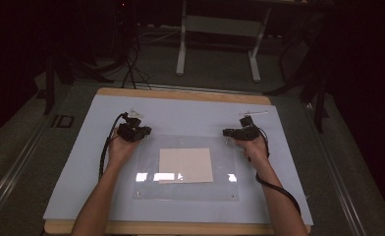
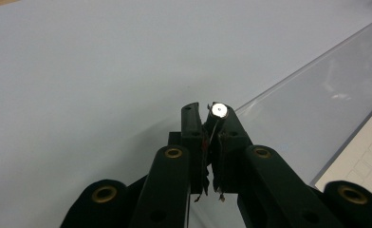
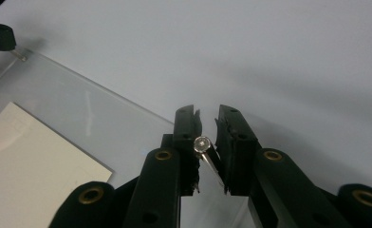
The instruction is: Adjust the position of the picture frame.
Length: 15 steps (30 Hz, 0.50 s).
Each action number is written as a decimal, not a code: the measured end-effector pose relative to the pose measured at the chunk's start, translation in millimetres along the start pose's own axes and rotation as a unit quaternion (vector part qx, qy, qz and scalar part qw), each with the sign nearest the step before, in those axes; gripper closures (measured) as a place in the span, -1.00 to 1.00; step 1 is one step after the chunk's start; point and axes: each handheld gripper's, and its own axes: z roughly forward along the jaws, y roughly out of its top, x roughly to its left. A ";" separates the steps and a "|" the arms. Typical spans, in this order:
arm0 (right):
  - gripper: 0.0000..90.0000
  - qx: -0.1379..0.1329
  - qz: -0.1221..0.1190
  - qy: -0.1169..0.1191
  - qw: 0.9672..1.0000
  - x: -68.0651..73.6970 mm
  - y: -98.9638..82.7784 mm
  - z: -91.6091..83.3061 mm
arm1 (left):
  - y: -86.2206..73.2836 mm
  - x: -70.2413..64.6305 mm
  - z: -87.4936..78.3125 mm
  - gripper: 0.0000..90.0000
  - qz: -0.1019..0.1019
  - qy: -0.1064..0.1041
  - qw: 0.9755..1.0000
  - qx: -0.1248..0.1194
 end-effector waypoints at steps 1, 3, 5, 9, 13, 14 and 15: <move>0.74 -0.002 0.001 0.004 1.000 -1.0 0.0 0.3 | -0.2 0.0 -0.2 0.89 0.001 0.001 1.000 0.000; 0.74 -0.005 0.006 0.010 1.000 -2.7 0.0 0.9 | -0.9 0.0 -0.3 0.89 0.000 0.001 1.000 -0.001; 0.74 -0.005 0.004 0.007 1.000 -2.2 0.5 1.4 | -1.2 0.1 -0.8 0.89 0.000 0.000 1.000 -0.001; 0.74 -0.009 0.008 0.010 1.000 -2.5 0.5 2.4 | -2.3 -0.6 -1.3 0.89 -0.002 0.001 1.000 -0.004; 0.75 -0.010 0.002 0.008 1.000 -2.0 0.3 2.6 | -2.9 -0.8 -1.6 0.88 -0.002 0.002 1.000 -0.005; 0.75 -0.010 0.002 0.009 1.000 -2.1 0.3 2.8 | -3.2 -1.4 -1.7 0.88 -0.003 0.004 1.000 -0.006; 0.75 -0.010 0.001 0.010 1.000 -2.5 0.3 2.8 | -3.4 -1.4 -1.8 0.88 -0.003 0.004 1.000 -0.006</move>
